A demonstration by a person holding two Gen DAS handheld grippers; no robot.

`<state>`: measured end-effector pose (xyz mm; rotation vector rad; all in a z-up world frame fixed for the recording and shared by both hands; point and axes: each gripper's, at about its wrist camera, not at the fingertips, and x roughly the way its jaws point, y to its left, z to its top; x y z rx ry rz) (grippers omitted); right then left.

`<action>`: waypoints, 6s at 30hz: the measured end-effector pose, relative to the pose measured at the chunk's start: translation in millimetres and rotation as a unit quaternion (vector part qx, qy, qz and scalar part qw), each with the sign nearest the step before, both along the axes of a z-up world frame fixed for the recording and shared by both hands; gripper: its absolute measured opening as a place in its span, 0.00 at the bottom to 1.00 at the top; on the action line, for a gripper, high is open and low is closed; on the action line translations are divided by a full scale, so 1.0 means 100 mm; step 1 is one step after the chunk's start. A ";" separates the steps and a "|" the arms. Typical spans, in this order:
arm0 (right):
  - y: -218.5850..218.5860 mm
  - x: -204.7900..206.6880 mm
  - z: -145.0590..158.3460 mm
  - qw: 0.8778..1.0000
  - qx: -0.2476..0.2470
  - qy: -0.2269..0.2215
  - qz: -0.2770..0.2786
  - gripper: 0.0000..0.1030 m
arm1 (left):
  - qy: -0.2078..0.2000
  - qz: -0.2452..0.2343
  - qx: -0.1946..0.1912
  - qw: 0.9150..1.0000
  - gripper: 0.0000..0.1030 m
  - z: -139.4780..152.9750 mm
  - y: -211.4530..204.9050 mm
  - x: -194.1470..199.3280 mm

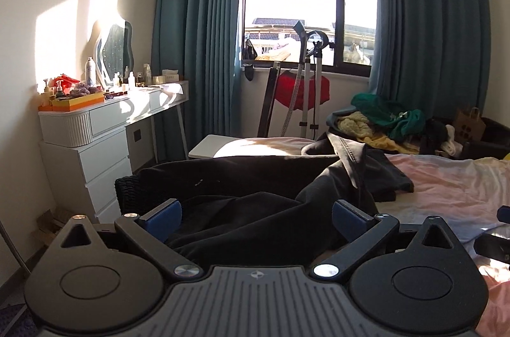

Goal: Fold clothes

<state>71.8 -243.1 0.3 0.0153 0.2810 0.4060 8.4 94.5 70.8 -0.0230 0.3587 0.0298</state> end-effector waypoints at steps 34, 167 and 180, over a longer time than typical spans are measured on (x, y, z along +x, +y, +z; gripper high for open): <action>-0.65 0.42 -0.48 0.992 0.048 0.034 -0.114 0.90 | 0.046 -0.034 0.007 0.998 0.98 -1.15 -0.75 0.40; -3.53 0.75 -1.59 0.791 0.384 0.150 -0.453 0.10 | 0.156 0.262 -0.556 0.773 0.33 -2.07 1.91 0.85; -3.57 0.72 -1.45 0.769 0.420 0.082 -0.475 0.09 | 0.116 0.278 -0.504 0.809 0.16 -0.63 2.62 0.56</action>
